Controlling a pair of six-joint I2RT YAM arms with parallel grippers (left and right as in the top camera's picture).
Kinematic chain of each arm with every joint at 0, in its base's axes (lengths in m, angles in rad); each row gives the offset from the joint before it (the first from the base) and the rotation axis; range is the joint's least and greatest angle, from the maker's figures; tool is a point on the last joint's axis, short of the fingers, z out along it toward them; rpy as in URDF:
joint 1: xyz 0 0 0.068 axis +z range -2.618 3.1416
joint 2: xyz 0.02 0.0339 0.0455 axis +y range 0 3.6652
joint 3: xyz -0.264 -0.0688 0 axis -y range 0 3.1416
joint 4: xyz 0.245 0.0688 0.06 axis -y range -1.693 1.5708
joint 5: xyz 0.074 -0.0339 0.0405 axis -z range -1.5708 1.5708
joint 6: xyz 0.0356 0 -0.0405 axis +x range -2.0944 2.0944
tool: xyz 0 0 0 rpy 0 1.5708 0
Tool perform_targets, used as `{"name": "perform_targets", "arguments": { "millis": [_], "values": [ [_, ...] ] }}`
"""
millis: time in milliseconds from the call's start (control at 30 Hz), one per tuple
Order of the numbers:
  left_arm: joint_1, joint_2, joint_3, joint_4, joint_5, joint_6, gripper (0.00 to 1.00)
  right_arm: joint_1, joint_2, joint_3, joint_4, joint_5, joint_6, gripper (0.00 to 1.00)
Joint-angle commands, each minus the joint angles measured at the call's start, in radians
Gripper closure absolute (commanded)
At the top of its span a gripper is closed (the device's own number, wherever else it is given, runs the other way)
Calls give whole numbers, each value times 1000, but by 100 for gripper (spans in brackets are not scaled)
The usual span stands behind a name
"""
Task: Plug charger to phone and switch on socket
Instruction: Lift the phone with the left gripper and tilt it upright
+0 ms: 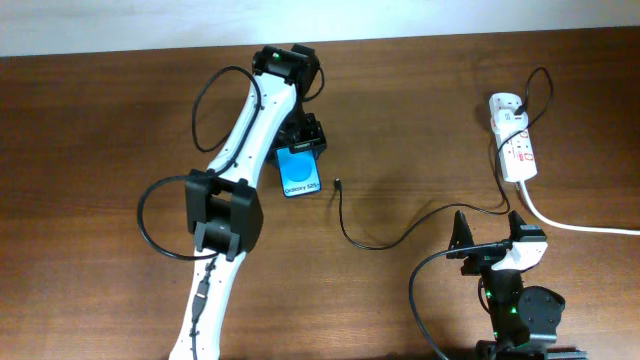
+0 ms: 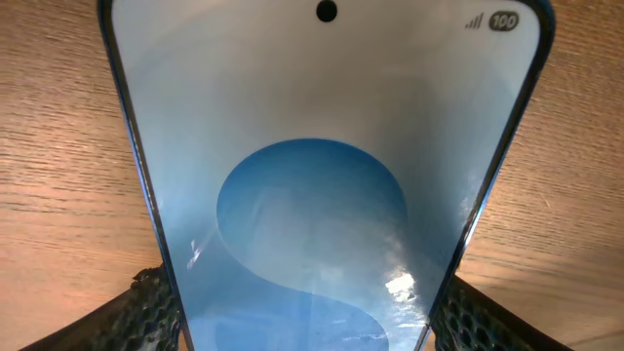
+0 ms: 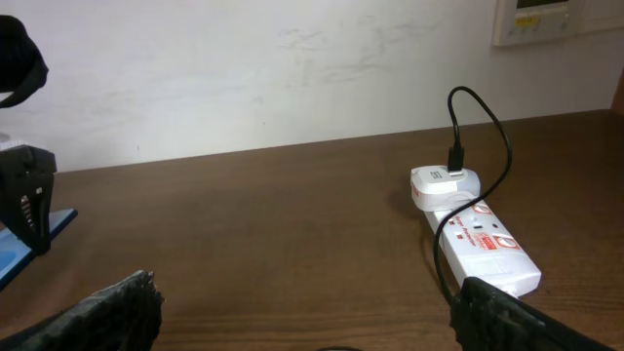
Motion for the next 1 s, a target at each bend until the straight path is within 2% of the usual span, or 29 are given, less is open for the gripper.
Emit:
{"name": "perform_targets", "arguments": {
  "millis": [0,233,767,967],
  "values": [
    [15,-11,31,-11,11,24,57,6,-8,-5,-5,6,5,1],
    [36,-93,31,-23,10,47,59,6,-8,-5,-5,6,5,1],
    [42,-452,31,-26,11,96,59,6,-8,-5,-5,6,5,1],
    [41,-466,13,-26,11,95,59,6,-8,-5,-5,6,5,1]
  ]
}}
